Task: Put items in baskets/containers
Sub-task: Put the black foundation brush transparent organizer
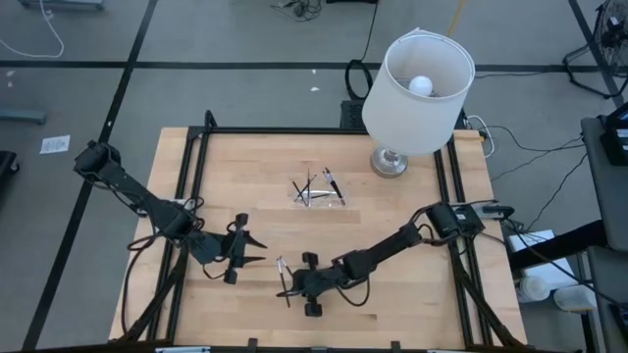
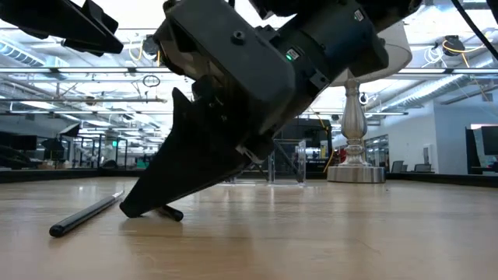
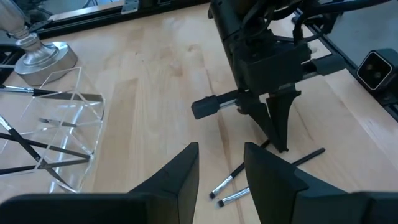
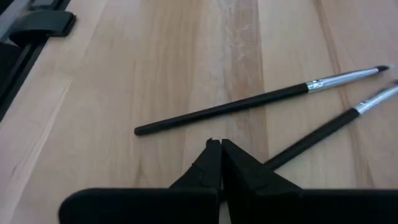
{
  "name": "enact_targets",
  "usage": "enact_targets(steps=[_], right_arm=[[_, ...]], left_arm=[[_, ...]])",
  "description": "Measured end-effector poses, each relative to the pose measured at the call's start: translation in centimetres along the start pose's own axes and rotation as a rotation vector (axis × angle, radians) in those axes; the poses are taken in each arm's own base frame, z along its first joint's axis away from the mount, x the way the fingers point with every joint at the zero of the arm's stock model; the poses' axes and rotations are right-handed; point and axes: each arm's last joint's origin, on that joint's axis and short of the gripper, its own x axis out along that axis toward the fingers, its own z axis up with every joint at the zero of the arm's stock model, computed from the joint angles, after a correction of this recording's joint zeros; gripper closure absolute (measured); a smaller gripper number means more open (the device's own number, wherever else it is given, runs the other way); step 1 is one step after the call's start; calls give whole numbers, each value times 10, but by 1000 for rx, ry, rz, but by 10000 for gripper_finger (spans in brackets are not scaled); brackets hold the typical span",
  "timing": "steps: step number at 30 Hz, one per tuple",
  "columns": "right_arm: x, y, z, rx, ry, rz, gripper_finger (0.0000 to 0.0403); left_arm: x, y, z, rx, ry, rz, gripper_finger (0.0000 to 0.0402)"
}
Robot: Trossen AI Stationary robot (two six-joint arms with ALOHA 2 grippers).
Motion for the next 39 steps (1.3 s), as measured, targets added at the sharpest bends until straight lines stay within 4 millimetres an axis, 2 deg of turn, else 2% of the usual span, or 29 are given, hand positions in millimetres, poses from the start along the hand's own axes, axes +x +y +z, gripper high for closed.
enact_targets(steps=[12,25,35,39], right_arm=[[-1,-4,-1,13,31,-18,403],[-18,6,-1,-6,112,-35,403],[-20,7,-6,6,158,-56,403],[-27,13,-5,-8,178,-51,403]], left_arm=[[0,0,-2,-11,19,3,266],[0,0,-2,-12,20,3,266],[0,0,-2,-14,20,4,266],[0,0,-2,-14,20,4,266]])
